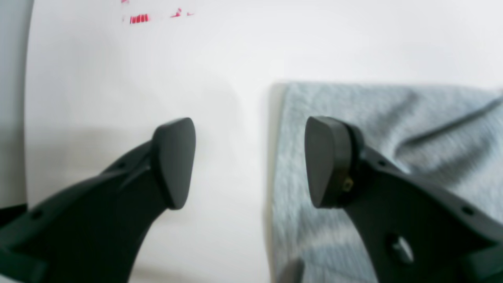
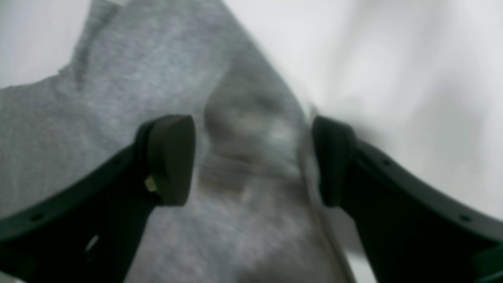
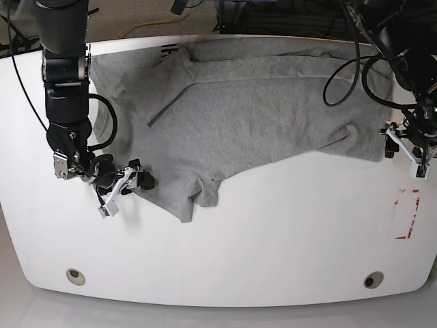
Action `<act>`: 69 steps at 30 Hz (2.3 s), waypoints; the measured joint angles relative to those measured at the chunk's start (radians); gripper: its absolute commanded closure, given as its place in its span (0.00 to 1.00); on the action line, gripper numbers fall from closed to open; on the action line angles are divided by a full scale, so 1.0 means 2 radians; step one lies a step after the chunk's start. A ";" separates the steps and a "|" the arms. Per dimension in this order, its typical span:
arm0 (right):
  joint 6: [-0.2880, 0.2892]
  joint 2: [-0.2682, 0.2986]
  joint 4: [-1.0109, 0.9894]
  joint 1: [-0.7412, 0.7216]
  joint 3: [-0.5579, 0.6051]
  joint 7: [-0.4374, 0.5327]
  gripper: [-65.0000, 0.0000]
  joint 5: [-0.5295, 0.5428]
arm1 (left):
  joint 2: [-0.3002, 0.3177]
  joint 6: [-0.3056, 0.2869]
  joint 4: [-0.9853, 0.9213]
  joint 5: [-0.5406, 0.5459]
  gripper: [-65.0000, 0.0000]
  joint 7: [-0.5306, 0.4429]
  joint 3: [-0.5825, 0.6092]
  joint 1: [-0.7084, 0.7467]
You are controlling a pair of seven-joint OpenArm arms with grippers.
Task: Fold the T-shirt properly
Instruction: 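Move both grippers to the shirt's hem corners and grasp them, then fold the hem up over the collar with both grippers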
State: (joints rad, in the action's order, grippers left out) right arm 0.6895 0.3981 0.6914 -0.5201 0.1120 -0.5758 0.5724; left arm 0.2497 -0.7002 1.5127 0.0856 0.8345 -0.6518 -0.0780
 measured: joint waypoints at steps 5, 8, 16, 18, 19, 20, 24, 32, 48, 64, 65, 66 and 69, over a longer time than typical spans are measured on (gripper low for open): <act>0.002 -0.022 -0.001 0.000 -0.002 0.012 0.65 -0.027 | 0.016 0.000 -0.055 0.001 0.36 -0.039 0.003 -0.002; 0.001 -0.035 0.000 -0.003 -0.004 0.017 0.82 -0.071 | 0.019 0.013 -0.079 -0.002 0.34 -0.037 0.003 -0.009; 0.005 -0.052 0.001 -0.004 -0.004 0.036 0.93 -0.114 | 0.030 0.050 -0.112 0.004 0.21 -0.044 0.060 -0.024; 0.005 -0.052 0.001 -0.004 -0.004 0.036 0.93 -0.114 | 0.031 0.057 -0.123 0.003 0.21 -0.049 0.070 -0.025; 0.005 -0.051 0.001 -0.004 -0.004 0.036 0.93 -0.114 | 0.030 0.057 -0.130 0.002 0.21 -0.053 0.076 -0.027; 0.006 -0.051 0.001 -0.004 -0.004 0.036 0.93 -0.114 | 0.031 0.059 -0.138 0.002 0.21 -0.057 0.081 -0.029; 0.005 -0.051 0.001 -0.005 -0.004 0.035 0.93 -0.114 | 0.031 0.059 -0.184 0.007 0.21 -0.067 0.096 -0.046; 0.005 -0.050 0.001 -0.005 -0.004 0.034 0.93 -0.114 | 0.034 0.059 -0.212 0.008 0.42 -0.091 0.097 -0.058; 0.005 -0.036 0.047 0.004 -0.003 -0.006 1.00 -0.127 | 0.029 0.058 -0.157 0.005 1.00 -0.073 0.097 -0.044; 0.005 -0.011 0.249 0.056 -0.066 -0.147 1.00 -0.126 | 0.028 0.055 -0.007 0.011 1.00 -0.077 0.094 0.030; 0.007 -0.010 0.270 0.066 -0.073 -0.158 1.00 -0.123 | 0.025 0.054 0.004 0.012 1.00 -0.077 0.088 0.035; 0.006 -0.012 0.289 0.076 -0.081 -0.168 1.00 -0.125 | 0.020 0.053 0.014 0.014 1.00 -0.077 0.080 0.040; 0.009 -0.016 0.354 0.109 -0.122 -0.201 1.00 -0.113 | 0.006 0.054 0.044 0.016 1.00 -0.077 0.060 0.054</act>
State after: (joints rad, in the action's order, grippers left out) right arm 0.7071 0.3653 1.3987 -0.3027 -0.1326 -0.9783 0.3454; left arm 0.2623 -0.5922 1.6005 0.1181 0.6811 -0.5316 0.0307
